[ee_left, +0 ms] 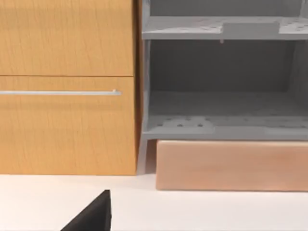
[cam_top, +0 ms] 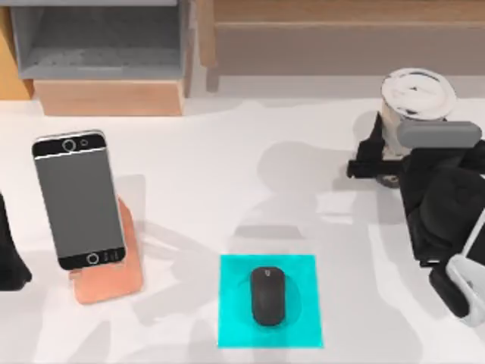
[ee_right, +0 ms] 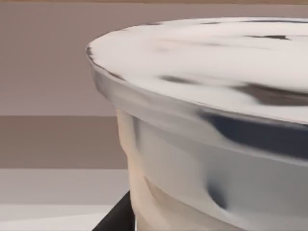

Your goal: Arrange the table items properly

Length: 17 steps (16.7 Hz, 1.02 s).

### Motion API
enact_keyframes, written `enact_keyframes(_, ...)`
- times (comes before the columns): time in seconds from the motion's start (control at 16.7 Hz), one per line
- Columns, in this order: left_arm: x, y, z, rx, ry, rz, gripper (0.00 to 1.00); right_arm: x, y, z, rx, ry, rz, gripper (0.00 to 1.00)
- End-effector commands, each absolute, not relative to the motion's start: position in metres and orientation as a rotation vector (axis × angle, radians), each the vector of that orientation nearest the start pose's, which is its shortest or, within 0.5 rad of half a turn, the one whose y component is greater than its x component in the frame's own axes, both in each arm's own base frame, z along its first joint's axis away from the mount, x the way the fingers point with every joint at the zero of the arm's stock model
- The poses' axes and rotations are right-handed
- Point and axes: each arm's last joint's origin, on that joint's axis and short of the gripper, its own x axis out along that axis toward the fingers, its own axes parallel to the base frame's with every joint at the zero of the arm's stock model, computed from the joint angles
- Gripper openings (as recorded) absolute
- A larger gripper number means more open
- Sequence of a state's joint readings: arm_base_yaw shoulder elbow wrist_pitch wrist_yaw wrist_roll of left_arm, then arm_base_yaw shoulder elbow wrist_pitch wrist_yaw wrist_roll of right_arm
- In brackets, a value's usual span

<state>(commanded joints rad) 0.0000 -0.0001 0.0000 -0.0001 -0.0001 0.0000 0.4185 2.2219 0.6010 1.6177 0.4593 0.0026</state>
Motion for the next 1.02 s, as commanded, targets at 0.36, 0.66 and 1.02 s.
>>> enact_keyframes(0.36,0.106,-0.001,0.160,0.000,0.000,0.000,1.00,0.305,0.123,0.071,-0.010,-0.002,-0.015,0.00)
enact_keyframes(0.66,0.106,-0.001,0.160,0.000,0.000,0.000,1.00,0.307,0.124,0.075,0.003,-0.022,-0.015,0.00)
enact_keyframes(1.02,0.106,-0.001,0.160,0.000,0.000,0.000,1.00,0.330,0.120,0.129,0.117,-0.164,-0.024,0.00)
